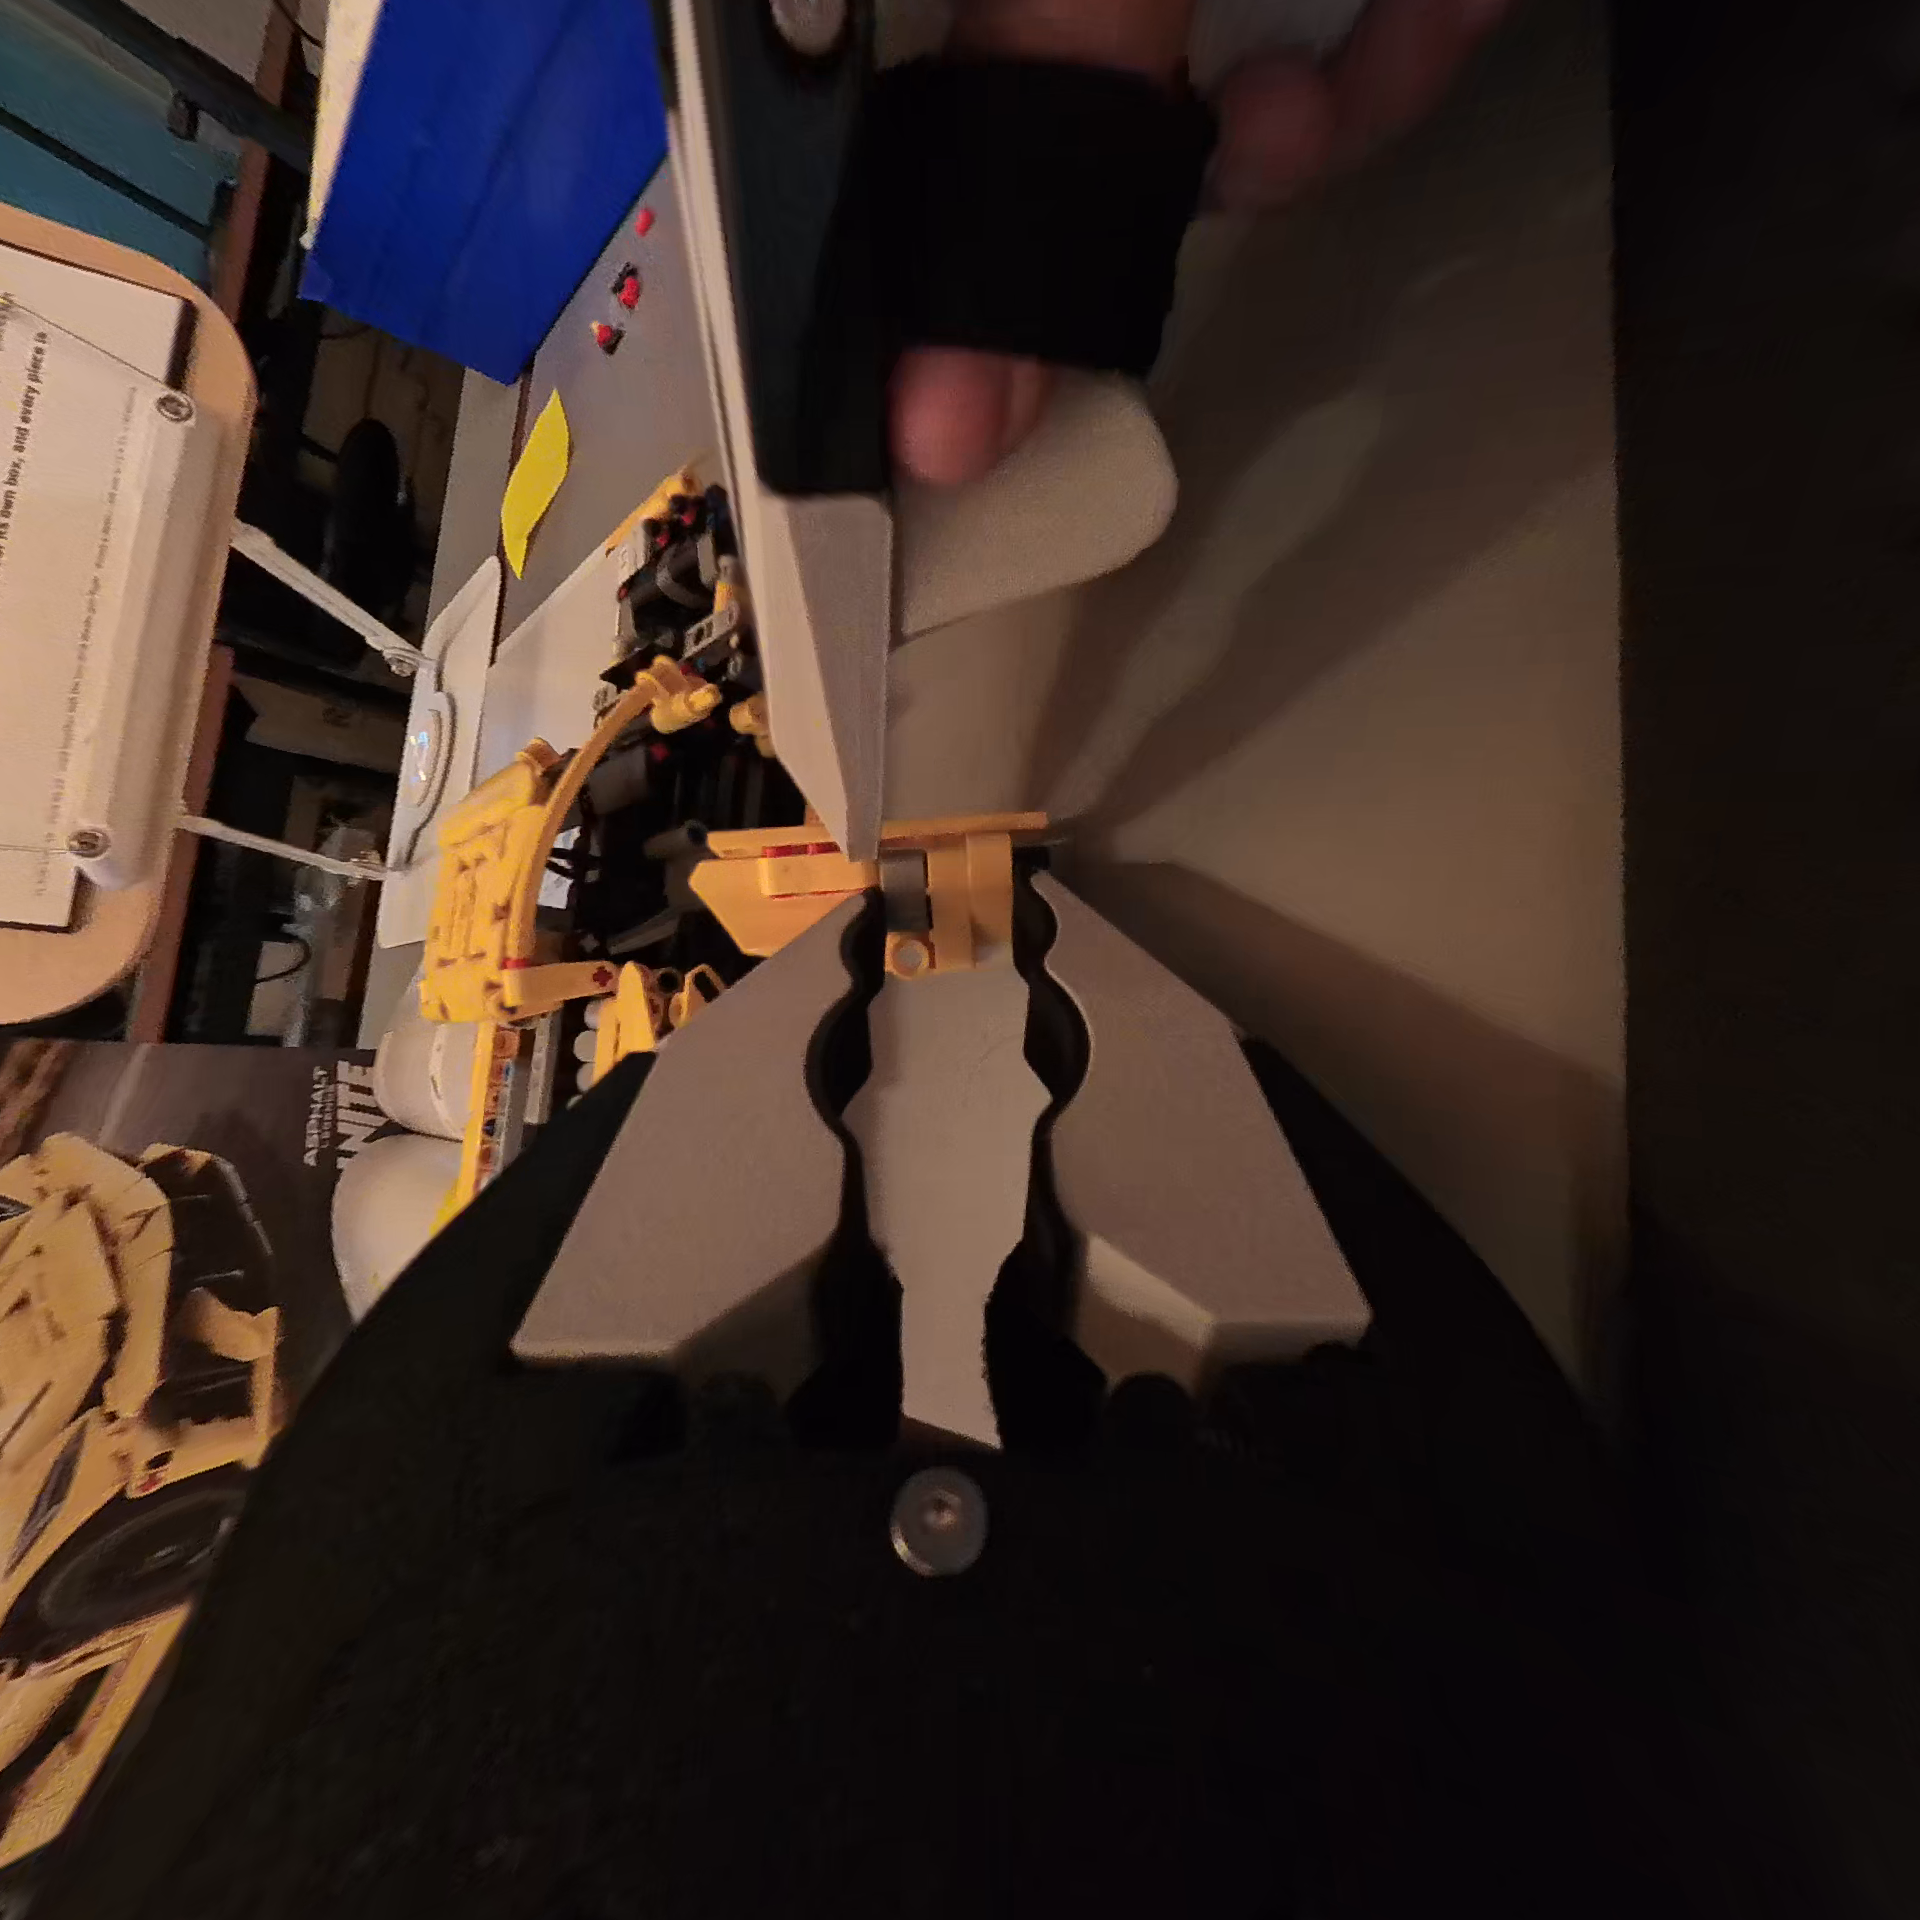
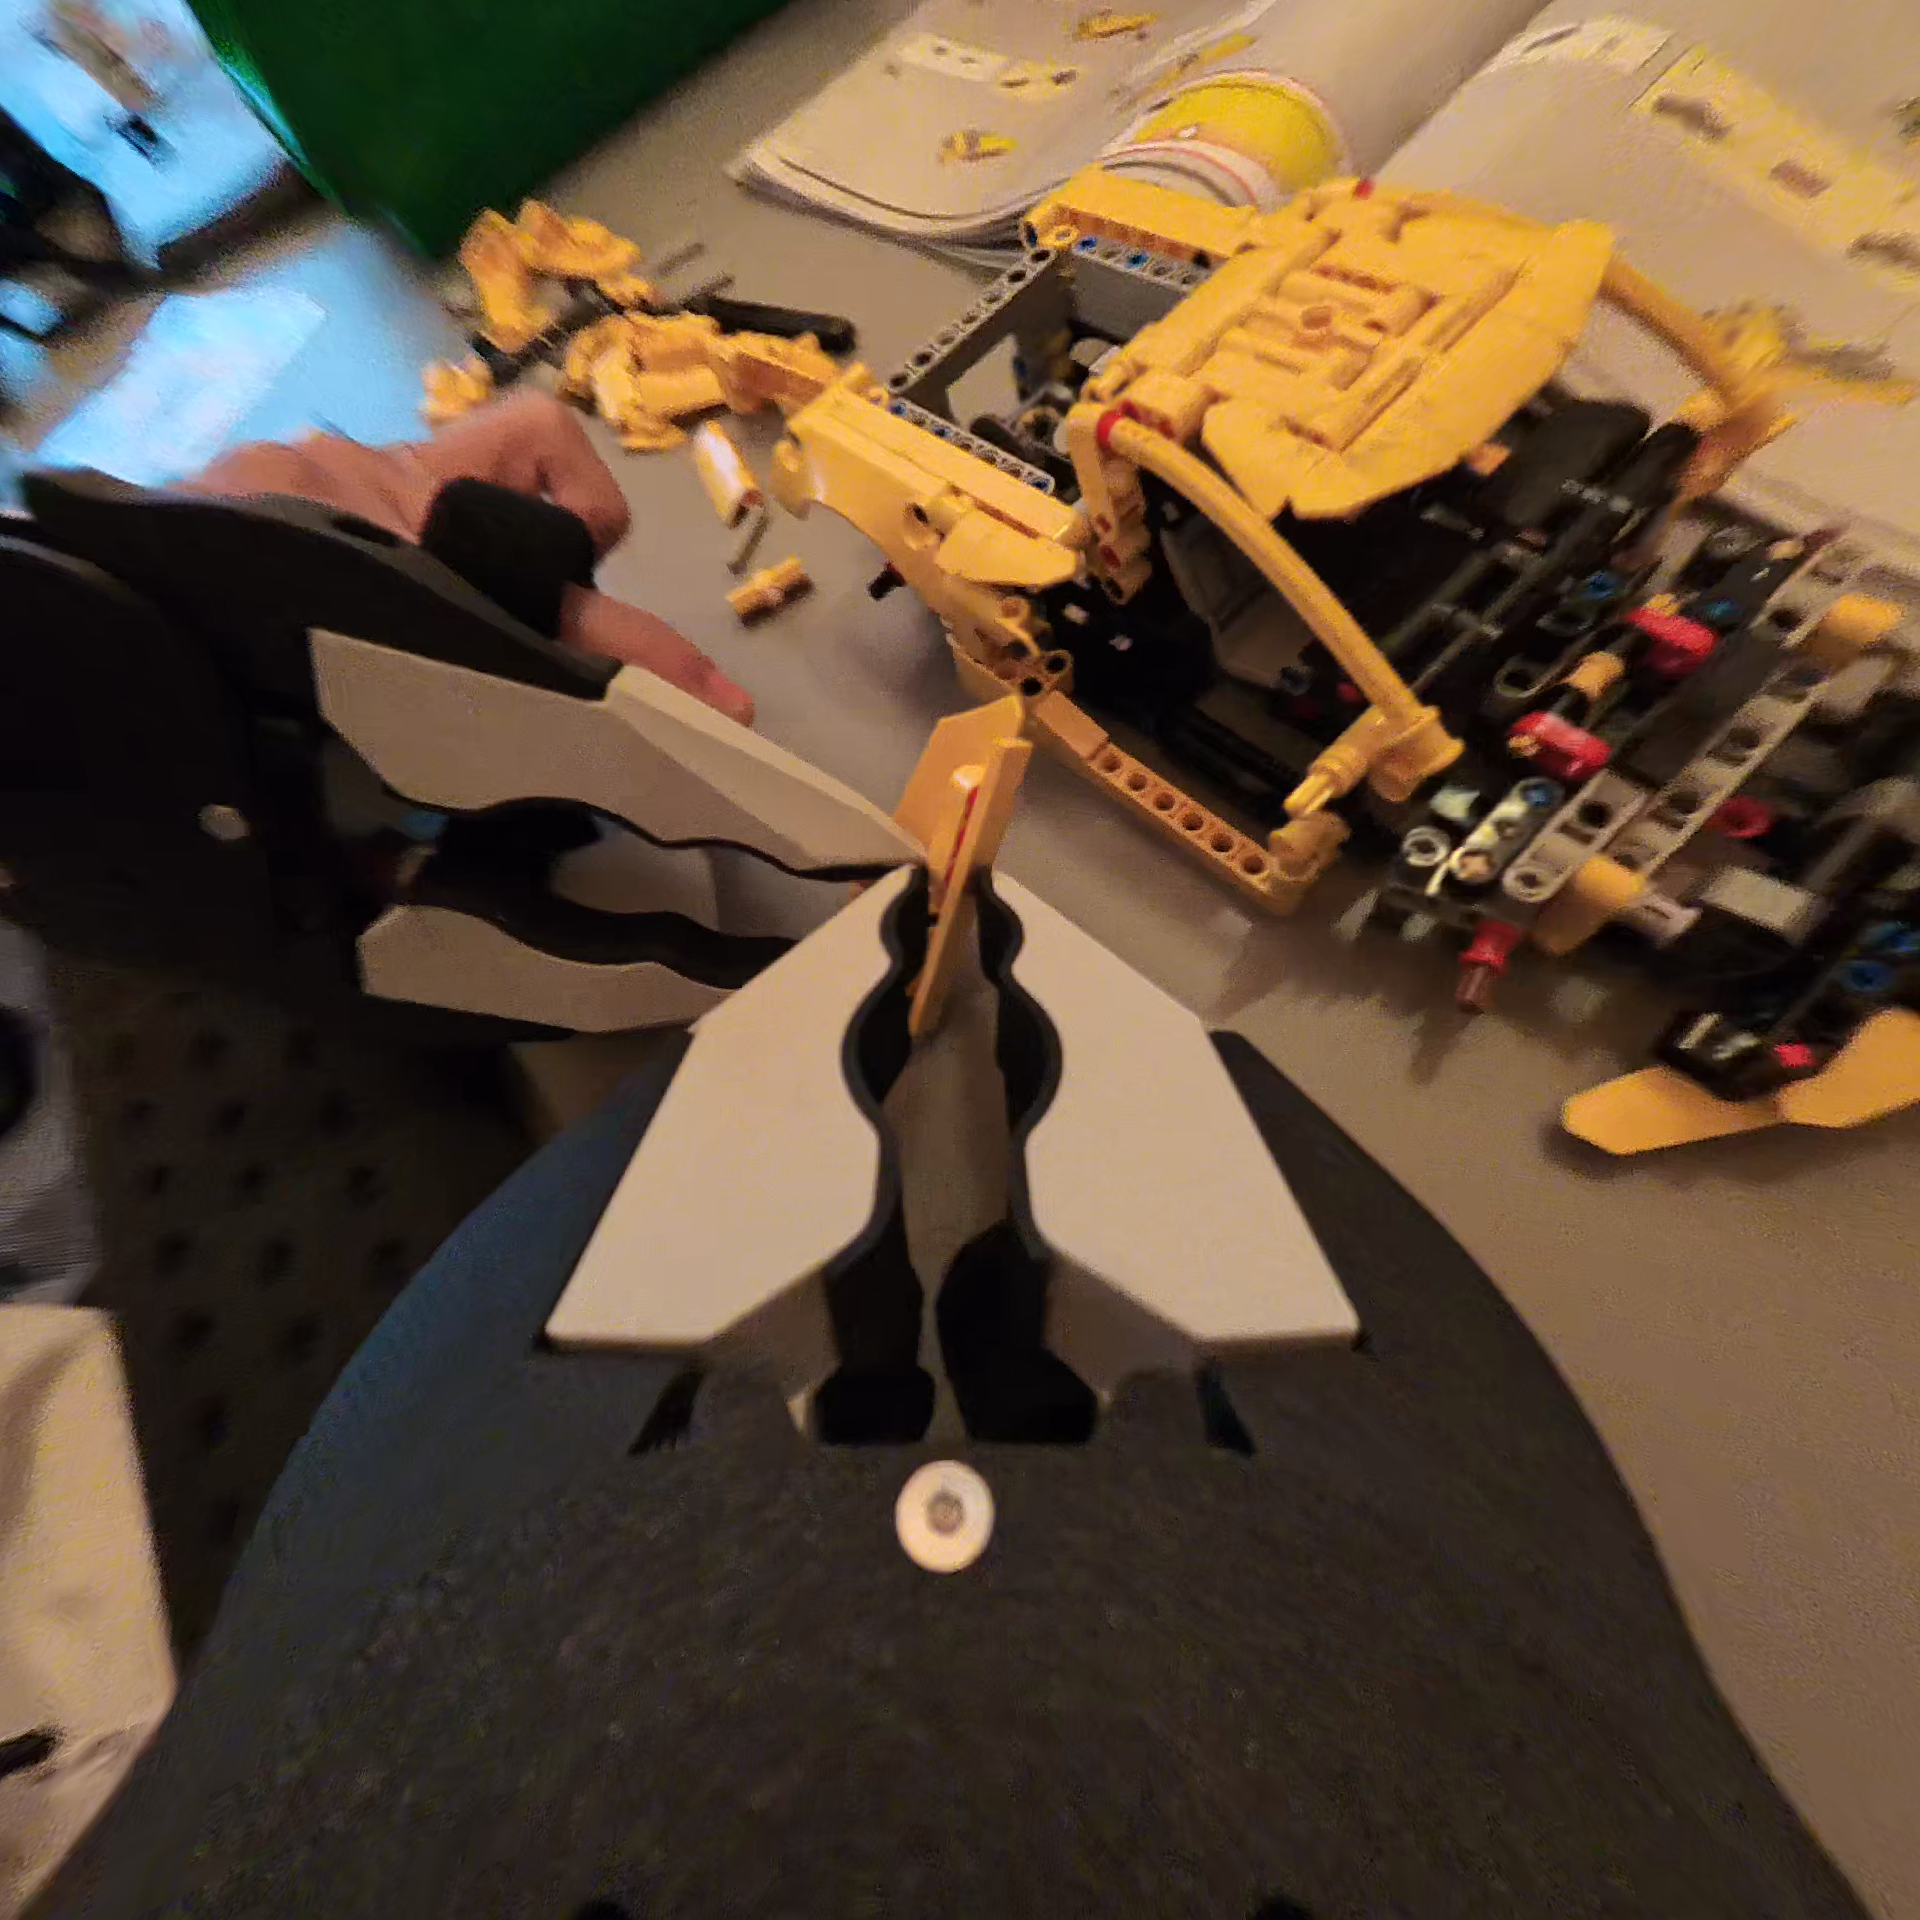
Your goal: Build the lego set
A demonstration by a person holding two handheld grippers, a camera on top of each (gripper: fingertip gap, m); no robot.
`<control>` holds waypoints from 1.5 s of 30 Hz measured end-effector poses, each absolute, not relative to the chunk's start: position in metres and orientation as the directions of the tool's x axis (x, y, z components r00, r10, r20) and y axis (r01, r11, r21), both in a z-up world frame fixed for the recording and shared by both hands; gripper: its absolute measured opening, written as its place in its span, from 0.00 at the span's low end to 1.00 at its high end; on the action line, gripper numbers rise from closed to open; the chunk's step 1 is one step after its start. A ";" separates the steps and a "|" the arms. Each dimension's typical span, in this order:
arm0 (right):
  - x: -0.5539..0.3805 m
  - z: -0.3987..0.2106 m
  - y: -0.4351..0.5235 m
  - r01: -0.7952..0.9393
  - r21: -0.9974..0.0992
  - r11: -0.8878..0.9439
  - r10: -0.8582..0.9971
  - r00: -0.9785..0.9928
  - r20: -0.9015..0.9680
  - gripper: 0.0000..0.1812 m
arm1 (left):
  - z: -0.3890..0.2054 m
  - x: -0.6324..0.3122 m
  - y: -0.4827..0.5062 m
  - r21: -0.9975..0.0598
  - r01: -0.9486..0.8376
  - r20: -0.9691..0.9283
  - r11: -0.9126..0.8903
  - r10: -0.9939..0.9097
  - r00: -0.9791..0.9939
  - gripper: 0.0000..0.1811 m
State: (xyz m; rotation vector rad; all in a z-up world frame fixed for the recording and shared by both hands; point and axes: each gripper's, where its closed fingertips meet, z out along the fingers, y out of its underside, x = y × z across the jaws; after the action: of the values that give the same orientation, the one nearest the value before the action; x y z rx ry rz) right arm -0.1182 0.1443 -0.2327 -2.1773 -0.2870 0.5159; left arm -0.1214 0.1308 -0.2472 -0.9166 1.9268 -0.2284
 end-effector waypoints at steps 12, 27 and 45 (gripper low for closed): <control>-0.123 -0.209 0.134 -0.220 -0.750 -0.623 0.473 0.658 -0.586 0.07 | -0.231 -0.123 0.123 -0.613 -0.416 -0.640 0.672 -0.731 -0.238 0.13; -0.102 -0.179 0.126 -0.355 -0.728 -0.586 0.533 0.508 -0.677 0.02 | -0.199 -0.131 0.124 -0.736 -0.293 -0.583 0.611 -0.791 -0.186 0.13; -0.092 -0.262 0.123 0.405 -0.716 -0.568 0.616 0.787 -0.043 0.03 | -0.252 -0.162 0.111 -0.717 -0.572 -0.159 0.399 -0.892 -0.422 0.19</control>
State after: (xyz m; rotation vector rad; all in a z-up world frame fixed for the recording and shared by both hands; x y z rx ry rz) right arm -0.0921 0.1227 -0.2616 -2.2502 -0.7528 0.3746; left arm -0.1617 0.1111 -0.2522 -1.2464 2.1276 -0.7895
